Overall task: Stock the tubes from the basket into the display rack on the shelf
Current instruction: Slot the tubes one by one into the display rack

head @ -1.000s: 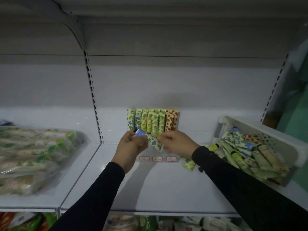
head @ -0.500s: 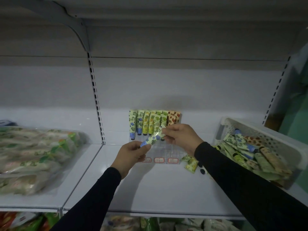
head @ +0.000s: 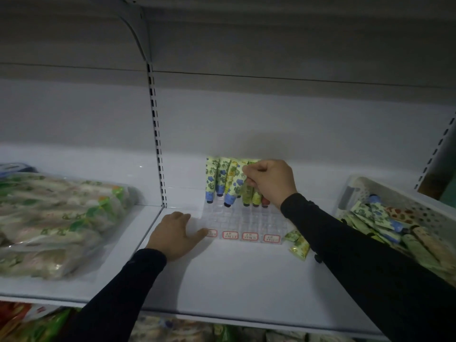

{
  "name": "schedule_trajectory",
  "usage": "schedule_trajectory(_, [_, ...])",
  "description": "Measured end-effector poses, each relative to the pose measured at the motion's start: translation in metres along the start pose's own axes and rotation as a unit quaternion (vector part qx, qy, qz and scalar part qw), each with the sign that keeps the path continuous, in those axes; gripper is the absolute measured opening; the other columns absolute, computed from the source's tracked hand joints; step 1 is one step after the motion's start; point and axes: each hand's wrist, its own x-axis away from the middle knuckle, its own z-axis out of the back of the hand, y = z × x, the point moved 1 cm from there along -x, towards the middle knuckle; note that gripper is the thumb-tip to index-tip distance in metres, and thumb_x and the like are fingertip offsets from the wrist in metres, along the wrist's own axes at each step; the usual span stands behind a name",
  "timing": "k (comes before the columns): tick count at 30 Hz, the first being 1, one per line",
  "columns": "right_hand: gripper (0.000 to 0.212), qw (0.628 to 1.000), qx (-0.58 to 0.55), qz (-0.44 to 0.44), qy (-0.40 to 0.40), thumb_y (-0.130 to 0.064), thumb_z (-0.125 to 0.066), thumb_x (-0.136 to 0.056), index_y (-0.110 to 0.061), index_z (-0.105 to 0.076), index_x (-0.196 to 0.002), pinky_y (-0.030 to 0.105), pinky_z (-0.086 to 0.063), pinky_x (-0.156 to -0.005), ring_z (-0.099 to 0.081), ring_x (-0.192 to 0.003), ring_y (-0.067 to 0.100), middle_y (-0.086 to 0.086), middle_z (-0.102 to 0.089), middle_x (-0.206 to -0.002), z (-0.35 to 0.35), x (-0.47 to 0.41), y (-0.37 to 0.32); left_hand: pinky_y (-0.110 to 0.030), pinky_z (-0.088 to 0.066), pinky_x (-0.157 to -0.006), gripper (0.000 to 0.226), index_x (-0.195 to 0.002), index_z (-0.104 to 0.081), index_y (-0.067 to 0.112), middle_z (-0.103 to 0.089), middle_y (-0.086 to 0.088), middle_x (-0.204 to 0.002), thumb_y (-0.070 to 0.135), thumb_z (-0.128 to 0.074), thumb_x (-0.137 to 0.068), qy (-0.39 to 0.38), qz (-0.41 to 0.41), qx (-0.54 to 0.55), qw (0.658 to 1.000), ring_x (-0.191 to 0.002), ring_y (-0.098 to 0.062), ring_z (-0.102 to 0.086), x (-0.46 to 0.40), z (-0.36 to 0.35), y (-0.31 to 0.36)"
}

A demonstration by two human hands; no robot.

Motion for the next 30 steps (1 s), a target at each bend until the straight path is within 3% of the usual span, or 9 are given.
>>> schedule_trajectory(2, [0.023, 0.999, 0.042, 0.022, 0.008, -0.026, -0.069, -0.089, -0.010, -0.073, -0.072, 0.014, -0.045, -0.049, -0.054, -0.045, -0.001, -0.005, -0.066, -0.061, -0.007, -0.007, -0.001, -0.033, -0.042, -0.094, 0.084, -0.100, -0.056, 0.019, -0.057, 0.000, -0.107, 0.089, -0.023, -0.067, -0.013, -0.013, -0.031, 0.999, -0.111, -0.022, -0.052, -0.003, -0.012, -0.012])
schedule_trajectory(4, [0.024, 0.996, 0.080, 0.045, 0.018, -0.029, -0.067, -0.088, -0.014, -0.073, -0.070, 0.017, -0.046, -0.061, -0.058, -0.055, 0.003, -0.008, -0.065, -0.062, -0.016, -0.013, 0.001, -0.033, -0.041, -0.093, 0.069, -0.092, -0.048, 0.024, -0.050, 0.005, -0.098, 0.086, -0.026, -0.072, -0.003, -0.033, -0.046, 0.998, -0.107, -0.019, -0.050, -0.005, -0.023, -0.021])
schedule_trajectory(7, [0.025, 0.992, 0.106, 0.058, 0.032, -0.029, -0.066, -0.089, -0.009, -0.077, -0.077, 0.020, -0.049, -0.068, -0.065, -0.065, 0.012, -0.003, -0.070, -0.068, -0.027, -0.020, 0.002, -0.034, -0.040, -0.092, 0.062, -0.090, -0.045, 0.025, -0.046, 0.007, -0.095, 0.082, -0.029, -0.076, 0.006, -0.047, -0.062, 0.997, -0.103, -0.016, -0.047, -0.007, -0.031, -0.026])
schedule_trajectory(12, [0.029, 0.990, 0.123, 0.065, 0.030, -0.028, -0.066, -0.090, -0.006, -0.075, -0.073, 0.018, -0.041, -0.062, -0.059, -0.057, 0.007, -0.006, -0.065, -0.061, -0.041, -0.027, 0.003, -0.035, -0.041, -0.094, 0.059, -0.092, -0.045, 0.025, -0.048, 0.007, -0.099, 0.081, -0.032, -0.078, 0.018, -0.054, -0.057, 0.997, -0.104, -0.015, -0.046, -0.009, -0.034, -0.029])
schedule_trajectory(17, [0.034, 0.983, 0.165, 0.076, 0.014, -0.025, -0.064, -0.091, 0.001, -0.070, -0.070, 0.019, -0.043, -0.057, -0.063, -0.062, 0.026, 0.015, -0.069, -0.069, -0.053, -0.033, 0.005, -0.032, -0.040, -0.094, 0.060, -0.094, -0.045, 0.025, -0.048, 0.007, -0.102, 0.081, -0.029, -0.077, 0.015, -0.058, -0.062, 0.996, -0.104, -0.014, -0.045, -0.009, -0.034, -0.028])
schedule_trajectory(23, [0.028, 0.981, 0.178, 0.078, 0.002, -0.027, -0.064, -0.091, -0.006, -0.074, -0.077, 0.019, -0.041, -0.055, -0.064, -0.064, 0.017, 0.005, -0.071, -0.071, -0.062, -0.035, 0.004, -0.033, -0.039, -0.095, 0.059, -0.094, -0.044, 0.026, -0.047, 0.008, -0.100, 0.081, -0.031, -0.078, 0.021, -0.064, -0.065, 0.996, -0.106, -0.015, -0.045, -0.009, -0.035, -0.029])
schedule_trajectory(26, [0.029, 0.980, 0.181, 0.080, -0.001, -0.028, -0.064, -0.092, -0.006, -0.074, -0.076, 0.014, -0.042, -0.052, -0.064, -0.062, 0.018, 0.005, -0.071, -0.069, -0.062, -0.036, 0.004, -0.033, -0.038, -0.098, 0.062, -0.098, -0.046, 0.025, -0.049, 0.006, -0.108, 0.081, -0.029, -0.077, 0.017, -0.061, -0.069, 0.996, -0.112, -0.016, -0.045, -0.010, -0.036, -0.030])
schedule_trajectory(30, [0.037, 0.978, 0.191, 0.081, 0.003, -0.024, -0.060, -0.091, 0.001, -0.066, -0.065, 0.022, -0.039, -0.049, -0.052, -0.051, 0.020, 0.017, -0.066, -0.064, -0.061, -0.037, 0.007, -0.032, -0.036, -0.103, 0.069, -0.109, -0.050, 0.022, -0.051, 0.001, -0.123, 0.080, -0.029, -0.078, 0.006, -0.058, -0.068, 0.996, -0.120, -0.018, -0.044, -0.009, -0.034, -0.028])
